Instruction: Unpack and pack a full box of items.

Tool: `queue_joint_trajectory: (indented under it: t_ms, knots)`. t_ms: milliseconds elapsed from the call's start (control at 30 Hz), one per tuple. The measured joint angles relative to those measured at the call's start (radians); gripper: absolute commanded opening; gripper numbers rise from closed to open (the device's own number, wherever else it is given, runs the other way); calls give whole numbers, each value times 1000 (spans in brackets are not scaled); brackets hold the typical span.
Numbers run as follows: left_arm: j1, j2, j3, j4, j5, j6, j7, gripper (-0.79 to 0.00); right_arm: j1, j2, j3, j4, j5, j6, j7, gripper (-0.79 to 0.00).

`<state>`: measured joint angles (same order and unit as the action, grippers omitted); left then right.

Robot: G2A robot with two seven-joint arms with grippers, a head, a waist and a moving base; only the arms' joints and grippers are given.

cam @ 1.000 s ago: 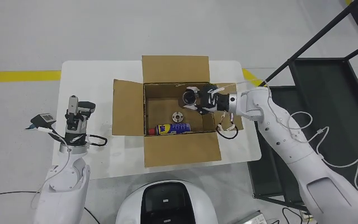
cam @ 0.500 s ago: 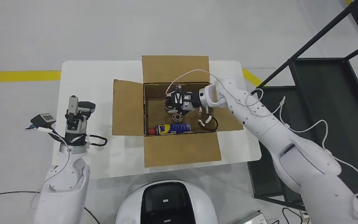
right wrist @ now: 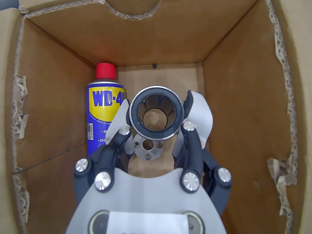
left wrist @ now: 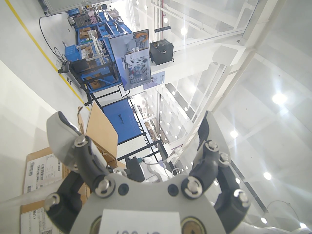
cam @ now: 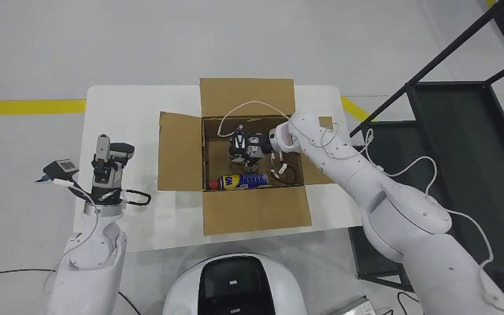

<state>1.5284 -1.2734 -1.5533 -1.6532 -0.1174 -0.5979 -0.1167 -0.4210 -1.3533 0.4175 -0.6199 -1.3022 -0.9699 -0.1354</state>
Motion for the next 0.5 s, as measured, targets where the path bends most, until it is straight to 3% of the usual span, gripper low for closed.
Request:
queue_joint_trajectory:
  t_ms: [67,133,233,300,500]
  knots:
    - [0,0,0,0,0,0,0,0,6,-18,-10,39,-8,-1,-12,-539]
    - [0,0,0,0,0,0,0,0,12,-33,-18,74,-20,-1,-23,-416]
    - [0,0,0,0,0,0,0,0,17,-51,-29,119,-42,2,-49,-376]
    - [0,0,0,0,0,0,0,0,21,-60,-33,144,-51,6,-66,-234]
    - [0,0,0,0,0,0,0,0,32,-81,-43,199,-88,7,-123,-3]
